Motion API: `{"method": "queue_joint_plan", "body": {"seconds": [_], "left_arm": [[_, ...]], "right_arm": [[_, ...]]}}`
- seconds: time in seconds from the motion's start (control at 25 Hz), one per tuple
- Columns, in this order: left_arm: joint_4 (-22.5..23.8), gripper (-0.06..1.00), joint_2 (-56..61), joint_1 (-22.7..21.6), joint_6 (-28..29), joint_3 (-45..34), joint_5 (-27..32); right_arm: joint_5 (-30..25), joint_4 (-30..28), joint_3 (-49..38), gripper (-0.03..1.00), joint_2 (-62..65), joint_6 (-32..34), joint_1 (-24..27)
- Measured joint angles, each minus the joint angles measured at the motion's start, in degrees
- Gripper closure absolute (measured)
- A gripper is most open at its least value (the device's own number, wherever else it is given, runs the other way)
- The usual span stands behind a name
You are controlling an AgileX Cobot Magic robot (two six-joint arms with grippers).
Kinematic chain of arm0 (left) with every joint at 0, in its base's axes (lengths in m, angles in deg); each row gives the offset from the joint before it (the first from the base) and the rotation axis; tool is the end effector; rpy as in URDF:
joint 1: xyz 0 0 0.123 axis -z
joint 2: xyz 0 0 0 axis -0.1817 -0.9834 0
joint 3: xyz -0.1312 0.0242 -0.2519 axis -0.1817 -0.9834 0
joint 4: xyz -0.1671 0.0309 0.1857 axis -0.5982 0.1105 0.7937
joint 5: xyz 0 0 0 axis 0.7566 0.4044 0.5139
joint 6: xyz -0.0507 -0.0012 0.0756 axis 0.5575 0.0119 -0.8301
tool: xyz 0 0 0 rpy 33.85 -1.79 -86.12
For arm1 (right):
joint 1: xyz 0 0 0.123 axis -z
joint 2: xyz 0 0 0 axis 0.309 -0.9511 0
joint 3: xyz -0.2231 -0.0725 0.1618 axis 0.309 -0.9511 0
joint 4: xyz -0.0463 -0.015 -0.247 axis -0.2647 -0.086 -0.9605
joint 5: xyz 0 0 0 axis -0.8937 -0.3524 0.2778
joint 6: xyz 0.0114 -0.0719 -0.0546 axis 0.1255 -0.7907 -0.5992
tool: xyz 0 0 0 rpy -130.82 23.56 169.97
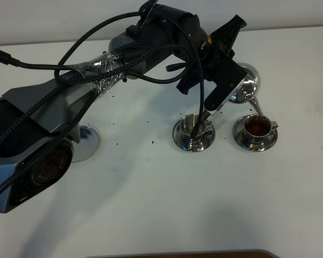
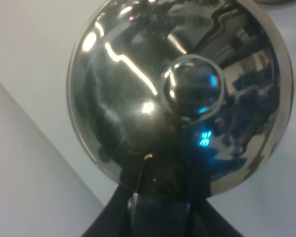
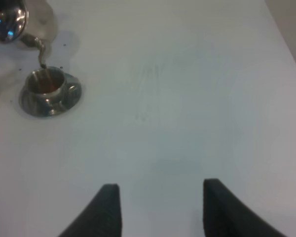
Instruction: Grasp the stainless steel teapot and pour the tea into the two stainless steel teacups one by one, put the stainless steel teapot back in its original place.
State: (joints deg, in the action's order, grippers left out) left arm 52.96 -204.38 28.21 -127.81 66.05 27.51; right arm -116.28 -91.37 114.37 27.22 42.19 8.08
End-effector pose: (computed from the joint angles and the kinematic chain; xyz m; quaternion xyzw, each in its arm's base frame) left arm 0.4181 -0.3402 0.2062 0.8818 0.2855 0.1848 0.3268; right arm -0.0099 -0.0086 0.2797 -0.0526 0.8569 0.0139 0.5126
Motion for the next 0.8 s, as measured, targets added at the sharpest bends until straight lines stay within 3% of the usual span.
{"method": "queue_joint_plan", "body": {"seconds": [0.36,0.6,0.8], "left_arm": [[1.6,0.67,0.0,-0.9,14.9,0.0,1.1],[5.1,0.67,0.0,-0.9,29.1,0.0,3.3],[5.4,0.67,0.0,-1.8,39.4,0.0,6.0]], "right_arm": [[0.0,0.0,0.0,0.58,0.0,-0.1,0.0],[0.0,0.0,0.0,0.58,0.0,0.0,0.0],[0.0,0.0,0.0,0.58,0.0,0.0,0.0]]}}
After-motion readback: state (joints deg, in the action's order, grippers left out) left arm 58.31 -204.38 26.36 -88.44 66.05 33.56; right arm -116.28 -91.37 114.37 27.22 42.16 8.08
